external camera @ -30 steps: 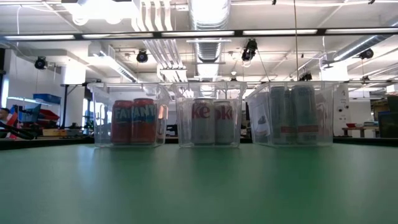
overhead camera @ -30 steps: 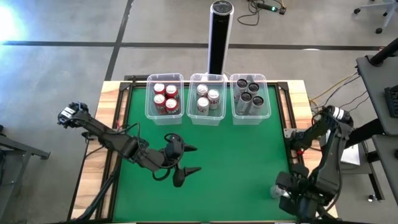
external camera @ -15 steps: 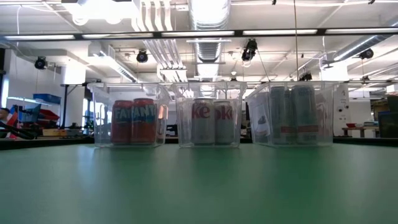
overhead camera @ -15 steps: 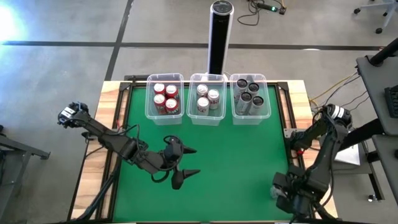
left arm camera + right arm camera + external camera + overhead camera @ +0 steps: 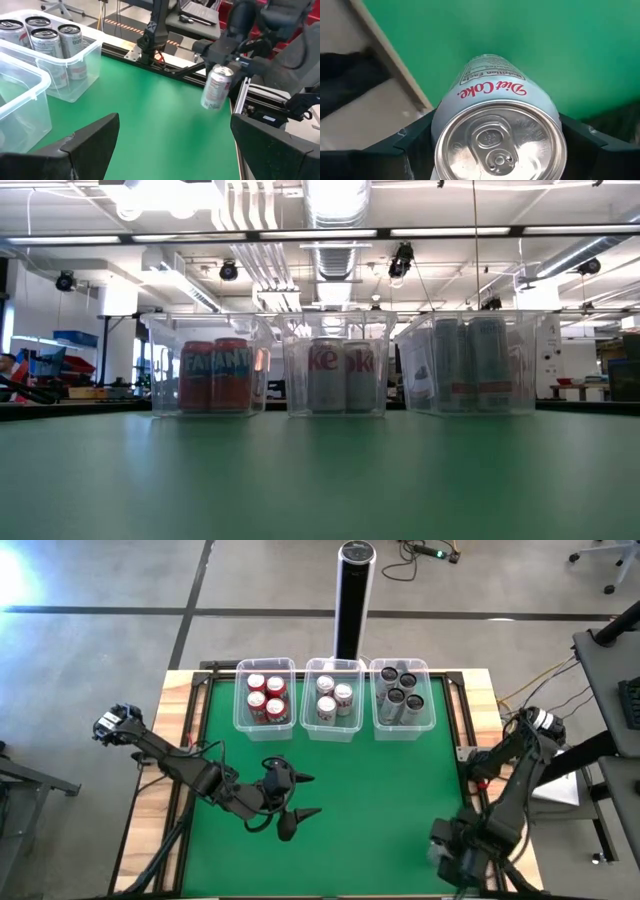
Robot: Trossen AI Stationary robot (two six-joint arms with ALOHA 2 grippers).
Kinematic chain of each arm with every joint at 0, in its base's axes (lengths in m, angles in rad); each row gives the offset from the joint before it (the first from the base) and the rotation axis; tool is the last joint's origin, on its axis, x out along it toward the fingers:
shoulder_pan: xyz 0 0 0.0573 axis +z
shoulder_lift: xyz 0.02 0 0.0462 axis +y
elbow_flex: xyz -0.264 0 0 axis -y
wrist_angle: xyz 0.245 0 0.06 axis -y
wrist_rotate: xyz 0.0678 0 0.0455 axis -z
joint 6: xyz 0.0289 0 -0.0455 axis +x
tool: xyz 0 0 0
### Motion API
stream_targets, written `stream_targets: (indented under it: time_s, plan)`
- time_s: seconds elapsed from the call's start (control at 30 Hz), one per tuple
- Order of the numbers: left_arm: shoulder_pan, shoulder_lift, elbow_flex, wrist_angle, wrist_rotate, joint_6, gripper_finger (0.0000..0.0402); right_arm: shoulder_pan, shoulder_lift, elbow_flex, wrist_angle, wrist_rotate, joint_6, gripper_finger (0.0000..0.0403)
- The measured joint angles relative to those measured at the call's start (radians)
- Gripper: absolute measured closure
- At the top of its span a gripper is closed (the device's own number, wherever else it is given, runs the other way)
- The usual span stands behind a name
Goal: Sort soda cans
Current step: Put the silver soda can into the top middle transparent bin
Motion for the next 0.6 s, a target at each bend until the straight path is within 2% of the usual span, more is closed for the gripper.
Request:
stream_targets:
  time_s: [0.3,0.37,0.47,0.6]
  plan:
    - [-0.006,-0.011,0.0,0.008,0.0,-0.029,0.0035,-0.3,0.001,0.263,-0.132,0.181,-0.378,0.0107]
    - [-0.01,-0.02,0.0,0.008,0.027,-0.037,0.0035,-0.364,0.001,0.318,-0.138,0.221,-0.456,0.0107]
    - [-0.01,-0.031,0.0,-0.003,0.096,-0.05,0.0035,-0.455,0.008,0.395,-0.114,0.247,-0.591,0.0107]
    - [-0.017,-0.053,0.0,-0.012,0.111,-0.069,0.0035,-0.565,0.048,0.475,-0.157,0.252,-0.75,0.0107]
